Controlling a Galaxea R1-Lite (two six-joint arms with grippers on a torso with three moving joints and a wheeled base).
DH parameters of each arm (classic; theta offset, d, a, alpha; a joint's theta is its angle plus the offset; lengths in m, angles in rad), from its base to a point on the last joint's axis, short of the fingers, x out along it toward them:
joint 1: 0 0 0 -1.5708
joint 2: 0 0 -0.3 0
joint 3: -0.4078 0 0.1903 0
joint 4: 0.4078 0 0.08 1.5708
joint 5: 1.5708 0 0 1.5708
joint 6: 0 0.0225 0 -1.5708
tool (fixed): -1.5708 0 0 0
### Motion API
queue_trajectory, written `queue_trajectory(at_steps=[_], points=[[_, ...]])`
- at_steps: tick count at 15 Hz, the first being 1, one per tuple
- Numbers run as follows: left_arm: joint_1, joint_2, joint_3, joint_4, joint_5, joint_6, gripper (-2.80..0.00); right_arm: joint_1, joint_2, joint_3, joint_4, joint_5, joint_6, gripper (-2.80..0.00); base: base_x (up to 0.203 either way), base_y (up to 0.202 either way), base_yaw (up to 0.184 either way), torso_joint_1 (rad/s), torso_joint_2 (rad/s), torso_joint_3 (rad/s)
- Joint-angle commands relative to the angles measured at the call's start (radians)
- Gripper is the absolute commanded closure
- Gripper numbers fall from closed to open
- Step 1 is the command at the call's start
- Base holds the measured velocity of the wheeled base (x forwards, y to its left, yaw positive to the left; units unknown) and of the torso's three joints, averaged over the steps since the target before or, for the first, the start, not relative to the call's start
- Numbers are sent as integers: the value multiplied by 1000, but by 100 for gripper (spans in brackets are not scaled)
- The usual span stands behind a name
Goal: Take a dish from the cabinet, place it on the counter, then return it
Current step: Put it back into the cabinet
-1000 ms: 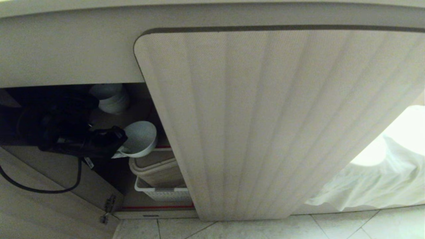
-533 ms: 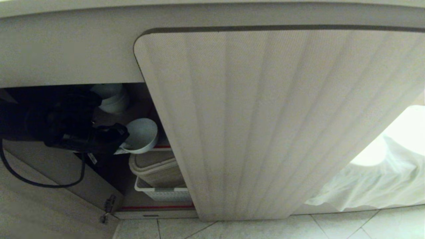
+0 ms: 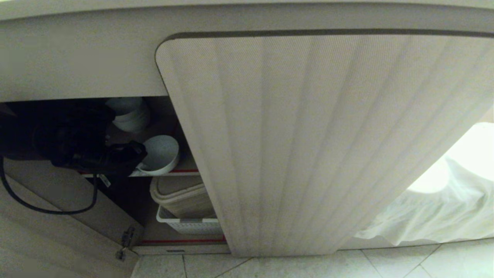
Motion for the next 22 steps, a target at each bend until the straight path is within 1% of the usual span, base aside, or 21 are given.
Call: queue_trajectory(at_steps=[1,9,20,22], points=[[2,10,-16,1,-1,-6,0,0,1,0,-1,0,1,0,0,0,0,0,0,0],[2,32,-51,-1,5,-20,0,0,1,0,-1,0,3,0,0,0,0,0,0,0],[2,62,-89,2,5,-20,0,0,1,0,-1,0,1,0,0,0,0,0,0,0],[2,68,-110,17,5,-20,0,0,1,0,-1,0,1,0,0,0,0,0,0,0]])
